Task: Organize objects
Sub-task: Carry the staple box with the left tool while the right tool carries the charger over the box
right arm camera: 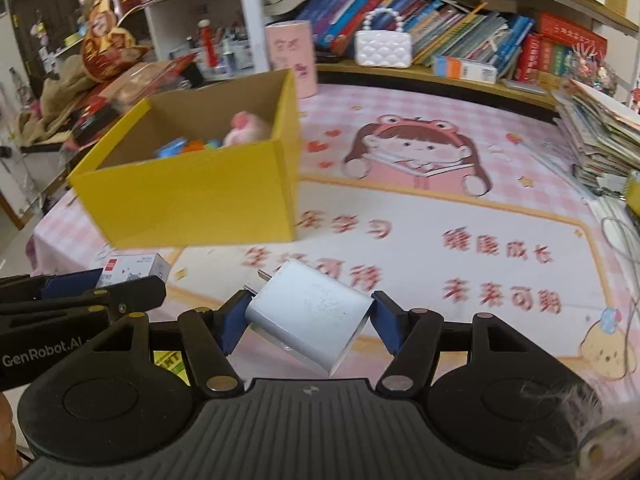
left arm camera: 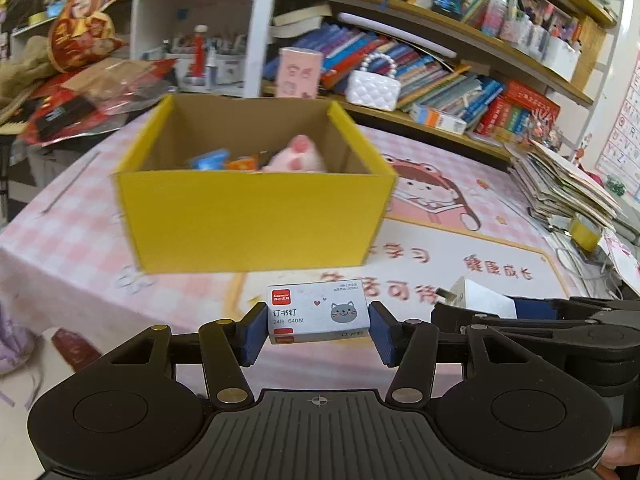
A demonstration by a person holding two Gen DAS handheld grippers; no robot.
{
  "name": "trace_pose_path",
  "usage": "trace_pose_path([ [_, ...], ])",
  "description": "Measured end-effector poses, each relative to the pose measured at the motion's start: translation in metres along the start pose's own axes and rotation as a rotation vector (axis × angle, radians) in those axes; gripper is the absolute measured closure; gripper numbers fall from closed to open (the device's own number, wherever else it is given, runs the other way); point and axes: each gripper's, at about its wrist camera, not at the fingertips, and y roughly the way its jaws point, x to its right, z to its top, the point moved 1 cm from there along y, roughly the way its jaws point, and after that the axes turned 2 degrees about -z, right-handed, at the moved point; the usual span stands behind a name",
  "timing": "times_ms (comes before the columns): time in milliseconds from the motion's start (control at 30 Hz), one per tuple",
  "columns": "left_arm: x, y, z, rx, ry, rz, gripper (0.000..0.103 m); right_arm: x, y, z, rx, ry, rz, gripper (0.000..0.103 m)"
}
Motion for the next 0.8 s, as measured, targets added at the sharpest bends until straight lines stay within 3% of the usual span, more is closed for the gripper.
trace_pose_path([
  [400,-0.05,-0.048,-0.024,0.036,-0.051,0.048,0.051,-0.073,-0.015,-0.024,-0.011,-0.081,0.06,0.04],
  [800,-0.066,-0.056,-0.007,0.111,-0.06,0.075,0.051,-0.091,-0.012,-0.005,0.035,-0.129,0.059,0.04],
])
